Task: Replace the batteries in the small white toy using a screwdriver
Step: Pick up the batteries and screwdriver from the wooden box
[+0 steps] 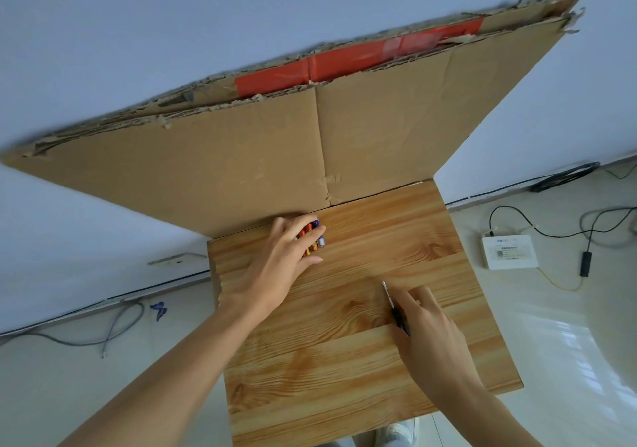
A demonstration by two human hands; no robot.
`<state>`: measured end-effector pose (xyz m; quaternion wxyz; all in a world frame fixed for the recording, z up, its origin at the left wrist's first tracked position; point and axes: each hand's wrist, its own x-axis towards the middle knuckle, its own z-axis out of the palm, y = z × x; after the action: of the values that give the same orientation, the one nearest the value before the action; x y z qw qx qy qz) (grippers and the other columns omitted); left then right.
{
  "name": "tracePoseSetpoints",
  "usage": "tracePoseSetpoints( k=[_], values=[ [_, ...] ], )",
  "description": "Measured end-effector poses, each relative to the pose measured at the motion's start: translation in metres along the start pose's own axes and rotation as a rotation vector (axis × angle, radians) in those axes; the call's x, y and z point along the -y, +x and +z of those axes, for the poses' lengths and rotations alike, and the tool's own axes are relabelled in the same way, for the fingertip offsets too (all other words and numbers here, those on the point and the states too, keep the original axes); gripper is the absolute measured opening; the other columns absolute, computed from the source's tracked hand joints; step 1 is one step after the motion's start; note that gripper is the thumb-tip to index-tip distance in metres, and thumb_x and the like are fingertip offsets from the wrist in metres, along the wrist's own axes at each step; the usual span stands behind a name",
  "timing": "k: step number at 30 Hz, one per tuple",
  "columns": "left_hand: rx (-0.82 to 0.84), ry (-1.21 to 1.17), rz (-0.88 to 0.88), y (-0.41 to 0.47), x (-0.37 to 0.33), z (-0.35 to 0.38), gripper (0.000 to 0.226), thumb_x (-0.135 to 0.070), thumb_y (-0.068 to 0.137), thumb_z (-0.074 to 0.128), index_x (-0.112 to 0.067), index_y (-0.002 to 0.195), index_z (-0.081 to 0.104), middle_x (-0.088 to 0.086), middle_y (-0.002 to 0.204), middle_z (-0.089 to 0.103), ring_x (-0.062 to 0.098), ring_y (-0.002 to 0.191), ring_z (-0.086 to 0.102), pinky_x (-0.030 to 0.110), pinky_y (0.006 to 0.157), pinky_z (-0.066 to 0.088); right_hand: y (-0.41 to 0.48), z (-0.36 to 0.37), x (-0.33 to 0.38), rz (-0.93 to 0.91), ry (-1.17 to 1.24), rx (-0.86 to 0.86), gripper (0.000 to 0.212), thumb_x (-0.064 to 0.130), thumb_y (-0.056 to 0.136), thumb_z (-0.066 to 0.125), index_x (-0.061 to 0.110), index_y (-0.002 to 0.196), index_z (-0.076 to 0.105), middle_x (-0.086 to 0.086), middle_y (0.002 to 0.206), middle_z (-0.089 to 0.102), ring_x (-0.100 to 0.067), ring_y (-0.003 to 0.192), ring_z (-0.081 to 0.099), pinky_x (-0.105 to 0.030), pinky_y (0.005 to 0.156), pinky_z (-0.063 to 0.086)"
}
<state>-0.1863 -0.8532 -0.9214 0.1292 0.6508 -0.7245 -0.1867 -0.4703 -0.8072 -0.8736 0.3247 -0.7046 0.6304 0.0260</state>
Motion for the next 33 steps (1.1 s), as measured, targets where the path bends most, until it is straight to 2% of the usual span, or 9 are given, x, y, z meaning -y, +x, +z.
tracePoseSetpoints(
  k=[8,14,19,23,27,33],
  values=[
    [-0.051,-0.108,-0.028,0.0,-0.006,0.006,0.046,-0.037,0.094,0.076,-0.021,0.136,0.065,-0.008,0.137,0.05,0.017,0.12,0.047,0.04,0.097,0.054,-0.001,0.001,-0.004,-0.018,-0.008,-0.007,0.063,0.014,0.098,0.065,0.042,0.151,0.045,0.013,0.112,0.044,-0.013,0.08,0.057,-0.021,0.056,0.042],
    [-0.069,-0.095,-0.012,0.001,-0.007,0.01,0.046,-0.048,0.096,0.071,-0.022,0.134,0.063,-0.006,0.134,0.047,0.016,0.123,0.046,0.037,0.093,0.056,-0.001,0.002,-0.007,-0.035,0.001,-0.015,0.061,0.018,0.099,0.066,0.041,0.151,0.044,0.014,0.112,0.044,-0.012,0.079,0.058,-0.022,0.058,0.045],
    [-0.118,-0.075,0.003,0.002,-0.008,0.016,0.045,-0.046,0.096,0.072,-0.019,0.132,0.065,-0.003,0.131,0.049,0.019,0.12,0.048,0.036,0.098,0.052,-0.002,0.006,-0.013,-0.068,0.044,-0.033,0.065,0.022,0.097,0.072,0.046,0.15,0.041,0.016,0.108,0.045,-0.012,0.076,0.062,-0.028,0.06,0.056],
    [-0.142,-0.076,0.013,0.003,-0.007,0.02,0.043,-0.042,0.096,0.074,-0.016,0.13,0.067,0.0,0.13,0.051,0.02,0.118,0.049,0.037,0.099,0.051,-0.006,0.01,-0.015,-0.063,0.079,-0.063,0.051,0.022,0.098,0.071,0.04,0.142,0.051,0.015,0.105,0.05,-0.012,0.078,0.063,-0.028,0.061,0.055],
    [-0.173,-0.082,0.028,0.001,-0.009,0.022,0.042,-0.038,0.095,0.075,-0.014,0.129,0.069,0.003,0.128,0.054,0.021,0.114,0.05,0.034,0.099,0.049,-0.011,0.019,-0.017,-0.103,0.059,-0.09,0.034,0.016,0.096,0.073,0.027,0.126,0.061,0.011,0.1,0.052,-0.015,0.073,0.062,-0.028,0.05,0.048],
    [-0.188,-0.081,0.021,0.001,-0.011,0.023,0.043,-0.035,0.093,0.077,-0.014,0.129,0.071,0.004,0.126,0.055,0.02,0.11,0.049,0.029,0.098,0.048,-0.01,0.02,-0.014,-0.109,0.054,-0.121,0.028,0.01,0.095,0.072,0.021,0.12,0.064,0.011,0.098,0.052,-0.015,0.069,0.059,-0.03,0.049,0.049]
  ],
)
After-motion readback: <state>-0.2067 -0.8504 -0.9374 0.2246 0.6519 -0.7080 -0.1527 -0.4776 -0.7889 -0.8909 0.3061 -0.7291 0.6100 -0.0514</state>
